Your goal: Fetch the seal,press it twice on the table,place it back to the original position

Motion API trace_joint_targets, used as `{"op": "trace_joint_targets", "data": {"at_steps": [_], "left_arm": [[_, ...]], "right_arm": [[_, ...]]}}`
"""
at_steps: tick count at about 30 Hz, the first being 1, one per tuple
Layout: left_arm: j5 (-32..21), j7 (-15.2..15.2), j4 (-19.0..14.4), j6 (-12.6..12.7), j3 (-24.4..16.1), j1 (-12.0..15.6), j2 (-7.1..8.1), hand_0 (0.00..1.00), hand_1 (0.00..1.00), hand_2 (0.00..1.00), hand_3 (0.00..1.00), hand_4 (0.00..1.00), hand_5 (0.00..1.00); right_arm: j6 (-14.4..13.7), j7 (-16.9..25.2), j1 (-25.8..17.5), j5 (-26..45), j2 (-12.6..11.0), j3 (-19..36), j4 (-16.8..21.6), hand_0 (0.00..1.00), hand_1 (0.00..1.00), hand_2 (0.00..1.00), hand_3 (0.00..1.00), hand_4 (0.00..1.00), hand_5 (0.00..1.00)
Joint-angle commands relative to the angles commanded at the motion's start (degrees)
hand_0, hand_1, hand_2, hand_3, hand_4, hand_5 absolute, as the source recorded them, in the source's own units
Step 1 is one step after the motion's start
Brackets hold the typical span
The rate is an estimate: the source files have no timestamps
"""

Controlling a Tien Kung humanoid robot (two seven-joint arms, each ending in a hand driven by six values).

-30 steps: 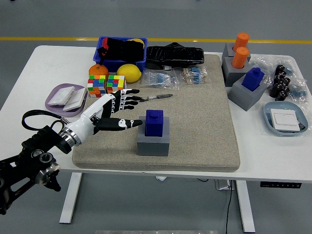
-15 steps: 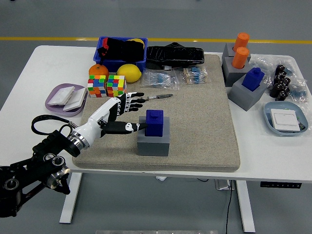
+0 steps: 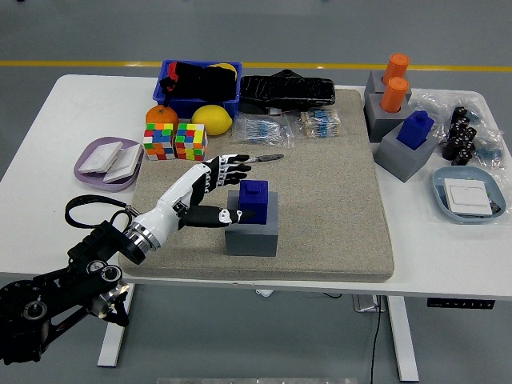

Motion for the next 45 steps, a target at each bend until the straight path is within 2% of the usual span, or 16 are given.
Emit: {"op": "trace_joint_targets", "data": {"at_steps": [20,21,26,27,32,45], "left_arm": [[2.51,-2.68,1.84,4.26,2.19,0.72,-2.65,0.77,0.788,0.767,0.835,0.921,0.002],[2.47,-2.73,1.89,4.35,2.3,0.74,-2.76,0.753,0.758,0.739,0.83,0.896,0.002],[2.39,-3.07,2.19,5.08,2.7,0.67,-3.16,0.753,0.758,0.739,0.83,0.896,0.002],[2.35,-3.14,2.26,5.23,2.76,0.63,-3.23,0.741,0.738,0.729,0.824,0.846,0.002],[2.31,-3.58,3.05,6.23,3.04,0.34,-3.6,0.741,0.738,0.729,0.824,0.846,0.002],[1.73,-3.46,5.27,6.41,4.28,-0.47,-4.46,0.729,0.725,0.717,0.822,0.815,0.002]], "right_arm": [[-0.06,0.1,-0.4,0.21,-0.14,-1.24,0.0,0.792,0.699,0.674,0.647,0.81,0.46],[-0.05,0.08,-0.39,0.2,-0.09,-1.21,0.0,0.791,0.699,0.673,0.648,0.811,0.461],[-0.08,0.06,-0.26,0.19,-0.05,-1.21,0.04,0.791,0.699,0.673,0.648,0.811,0.461],[-0.08,0.06,-0.24,0.17,-0.05,-1.18,0.04,0.792,0.7,0.673,0.648,0.811,0.462],[-0.07,0.06,-0.23,0.2,0.01,-1.14,0.07,0.792,0.7,0.673,0.648,0.811,0.462],[-0.03,0.09,-0.12,0.17,0.06,-0.8,0.11,0.791,0.7,0.674,0.648,0.814,0.462]]}}
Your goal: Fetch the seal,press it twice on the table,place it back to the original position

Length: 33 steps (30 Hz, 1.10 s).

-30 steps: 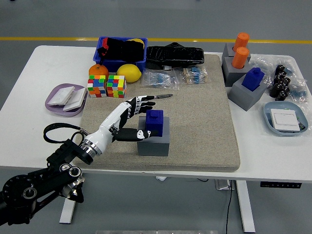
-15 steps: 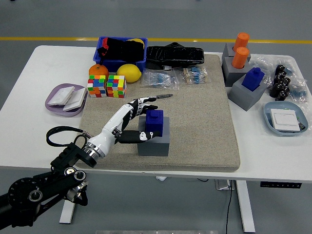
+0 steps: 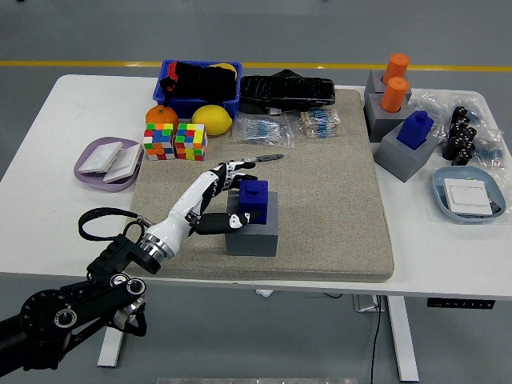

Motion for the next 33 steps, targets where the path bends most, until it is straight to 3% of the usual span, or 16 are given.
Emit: {"op": "trace_joint_targets", "data": {"at_steps": [11,12,17,18,23,24,33], "left_arm": [[0.64,0.42,0.15,0.47,0.2,0.06,-0.07,0.703,0.716,0.711,0.821,0.754,0.002],[0.77,0.51,0.13,0.5,0.2,0.07,-0.08,0.594,0.647,0.691,0.817,0.7,0.002],[1.1,0.76,0.02,0.88,0.23,0.01,-0.16,0.594,0.647,0.691,0.817,0.7,0.002],[1.2,0.81,0.0,0.96,0.27,-0.01,-0.16,0.547,0.556,0.635,0.81,0.648,0.002],[1.94,1.0,-0.05,1.83,0.46,-0.12,-0.26,0.547,0.556,0.635,0.81,0.648,0.002],[2.05,0.98,-0.1,2.06,0.46,-0.15,-0.27,0.549,0.499,0.572,0.807,0.616,0.002],[2.21,0.54,-0.54,3.1,0.08,-0.39,-0.27,0.546,0.446,0.52,0.802,0.585,0.002]], "right_arm": [[0.03,-0.03,-0.1,-0.05,0.16,0.24,0.04,0.792,0.7,0.673,0.647,0.814,0.462],[0.03,-0.04,-0.1,-0.07,0.16,0.24,0.03,0.793,0.7,0.673,0.648,0.814,0.462],[0.01,-0.06,-0.07,-0.1,0.2,0.3,0.05,0.793,0.7,0.673,0.648,0.814,0.462],[-0.01,-0.06,-0.07,-0.13,0.22,0.37,0.04,0.793,0.701,0.673,0.648,0.814,0.462],[-0.02,-0.05,-0.11,-0.18,0.23,0.54,0.04,0.793,0.701,0.673,0.648,0.814,0.462],[-0.04,-0.03,-0.13,-0.21,0.22,0.62,0.03,0.791,0.699,0.673,0.647,0.813,0.461],[-0.03,-0.01,-0.21,-0.15,0.3,0.63,0.06,0.791,0.699,0.673,0.648,0.813,0.462]]}}
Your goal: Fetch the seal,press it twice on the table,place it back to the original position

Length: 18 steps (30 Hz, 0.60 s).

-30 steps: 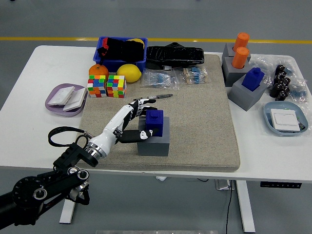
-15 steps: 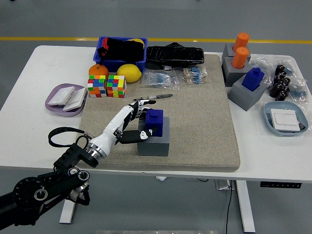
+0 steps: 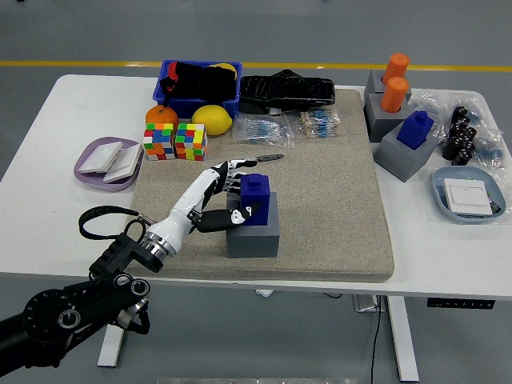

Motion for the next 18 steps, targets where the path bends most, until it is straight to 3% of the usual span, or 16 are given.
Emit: {"op": "trace_joint_targets", "data": {"at_steps": [10,18], "left_arm": [[-0.04,-0.54,-0.34,0.09,-1.22,0.17,0.05,0.544,0.452,0.51,0.799,0.579,0.002],[0.52,-1.31,-0.4,0.57,-6.3,0.73,0.43,0.542,0.455,0.512,0.796,0.581,0.002]], "right_arm": [[0.0,0.04,-0.08,-0.24,0.12,0.38,-0.06,0.791,0.699,0.673,0.648,0.813,0.463],[-0.02,0.08,-0.13,-0.24,0.14,0.52,-0.04,0.791,0.699,0.673,0.648,0.813,0.463]]}}
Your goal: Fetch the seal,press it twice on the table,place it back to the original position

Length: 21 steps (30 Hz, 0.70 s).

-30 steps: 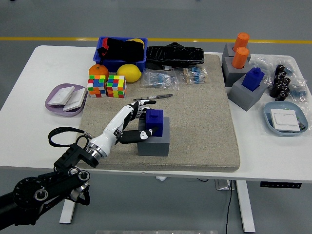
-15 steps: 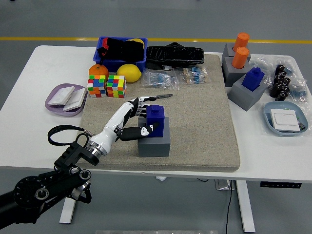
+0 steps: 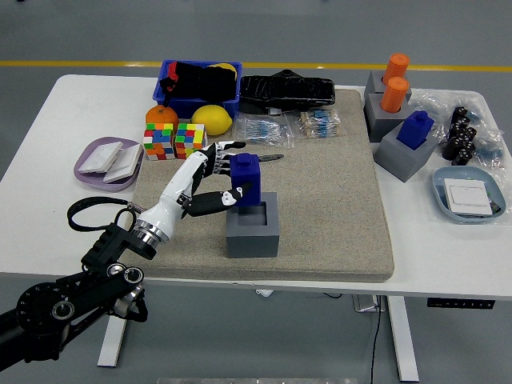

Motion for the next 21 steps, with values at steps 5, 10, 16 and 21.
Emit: {"op": "trace_joint_targets", "data": {"at_steps": [5,10,16,21], "left_arm": [[0.0,-0.62,1.48,0.46,-3.29,0.38,0.6,0.543,0.456,0.511,0.795,0.581,0.002],[-0.47,-1.64,3.33,1.1,-4.82,1.09,1.55,0.542,0.459,0.512,0.79,0.582,0.002],[-1.35,-2.61,5.4,1.36,-5.31,2.27,2.06,0.542,0.461,0.51,0.788,0.581,0.002],[-2.23,-3.27,7.15,1.42,-4.92,3.13,1.98,0.539,0.462,0.509,0.788,0.583,0.002]], "right_arm": [[0.02,-0.01,-0.08,0.0,0.11,0.06,0.0,0.791,0.701,0.673,0.648,0.813,0.463],[0.03,0.0,-0.17,-0.03,0.16,0.12,0.0,0.791,0.699,0.673,0.648,0.813,0.463],[0.04,0.07,-0.2,-0.01,0.21,0.21,0.03,0.791,0.701,0.673,0.648,0.812,0.463],[0.07,0.13,-0.19,0.09,0.27,0.29,0.09,0.791,0.7,0.673,0.647,0.812,0.463]]}}
